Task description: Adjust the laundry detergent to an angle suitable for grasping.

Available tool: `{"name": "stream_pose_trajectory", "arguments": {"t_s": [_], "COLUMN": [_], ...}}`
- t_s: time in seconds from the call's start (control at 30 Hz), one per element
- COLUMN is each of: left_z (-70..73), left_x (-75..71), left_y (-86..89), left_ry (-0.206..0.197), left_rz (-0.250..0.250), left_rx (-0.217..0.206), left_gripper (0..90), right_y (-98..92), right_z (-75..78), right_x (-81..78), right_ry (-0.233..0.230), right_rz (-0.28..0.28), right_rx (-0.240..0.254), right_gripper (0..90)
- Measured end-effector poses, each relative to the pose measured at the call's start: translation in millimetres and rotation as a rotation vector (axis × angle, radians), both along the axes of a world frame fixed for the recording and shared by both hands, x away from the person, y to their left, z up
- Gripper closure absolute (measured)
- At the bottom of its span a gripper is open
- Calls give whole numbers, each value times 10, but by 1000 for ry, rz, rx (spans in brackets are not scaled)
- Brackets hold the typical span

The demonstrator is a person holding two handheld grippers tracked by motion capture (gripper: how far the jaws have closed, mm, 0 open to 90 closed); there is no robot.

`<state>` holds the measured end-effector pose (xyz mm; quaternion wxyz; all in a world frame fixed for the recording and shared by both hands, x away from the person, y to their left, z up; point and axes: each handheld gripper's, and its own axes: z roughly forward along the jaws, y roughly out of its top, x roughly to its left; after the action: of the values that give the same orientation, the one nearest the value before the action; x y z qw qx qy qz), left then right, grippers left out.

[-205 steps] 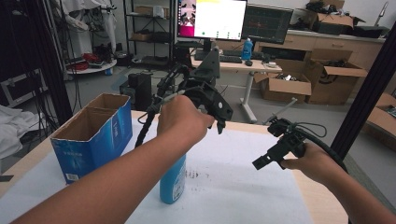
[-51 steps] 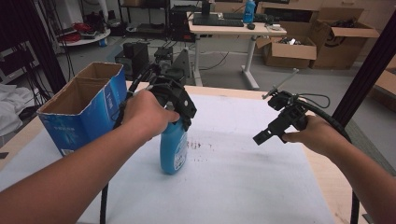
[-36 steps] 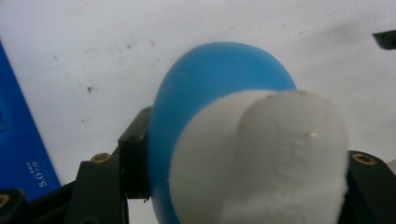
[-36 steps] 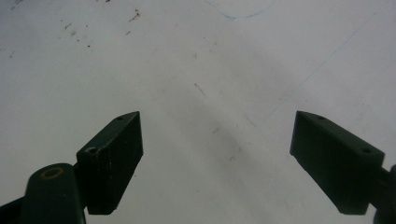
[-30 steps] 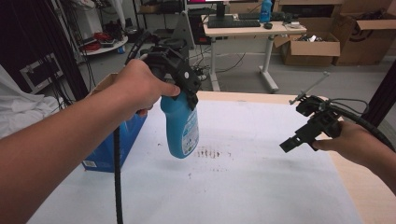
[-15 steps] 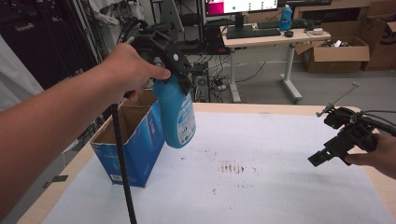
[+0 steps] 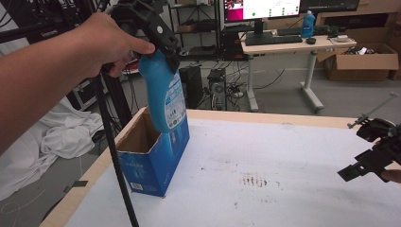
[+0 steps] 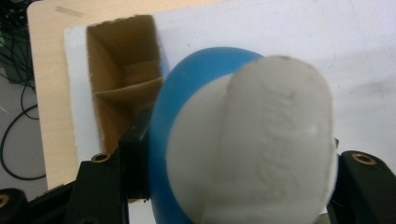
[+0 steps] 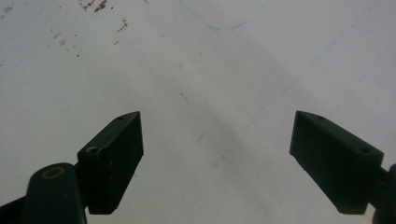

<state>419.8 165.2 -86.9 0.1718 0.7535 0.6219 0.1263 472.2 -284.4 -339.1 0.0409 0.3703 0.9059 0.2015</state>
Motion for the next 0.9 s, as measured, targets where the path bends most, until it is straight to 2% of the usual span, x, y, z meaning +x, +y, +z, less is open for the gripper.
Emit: {"name": "stream_pose_trajectory", "arguments": {"t_s": [0.13, 0.33, 0.57, 0.73, 0.9], "left_z": [19, -53, -245, -398, -564], "left_x": [-8, 25, 85, 130, 173], "left_y": [142, 334, 512, 568, 602], "left_ry": [-9, -6, 9, 22, 28], "left_rz": [16, 59, 99, 130, 137], "left_rx": [16, 33, 55, 61, 66], "left_gripper": [378, 379, 379, 379, 378], "right_y": [24, 76, 98, 86, 93], "right_z": [35, 41, 60, 49, 49], "right_x": [17, 21, 7, 7, 4], "right_ry": [-4, -2, -6, -5, -10], "right_rz": [3, 6, 8, 1, 4], "right_rx": [-9, -19, -23, -27, -27], "right_gripper": [176, 179, 179, 179, 179]}}
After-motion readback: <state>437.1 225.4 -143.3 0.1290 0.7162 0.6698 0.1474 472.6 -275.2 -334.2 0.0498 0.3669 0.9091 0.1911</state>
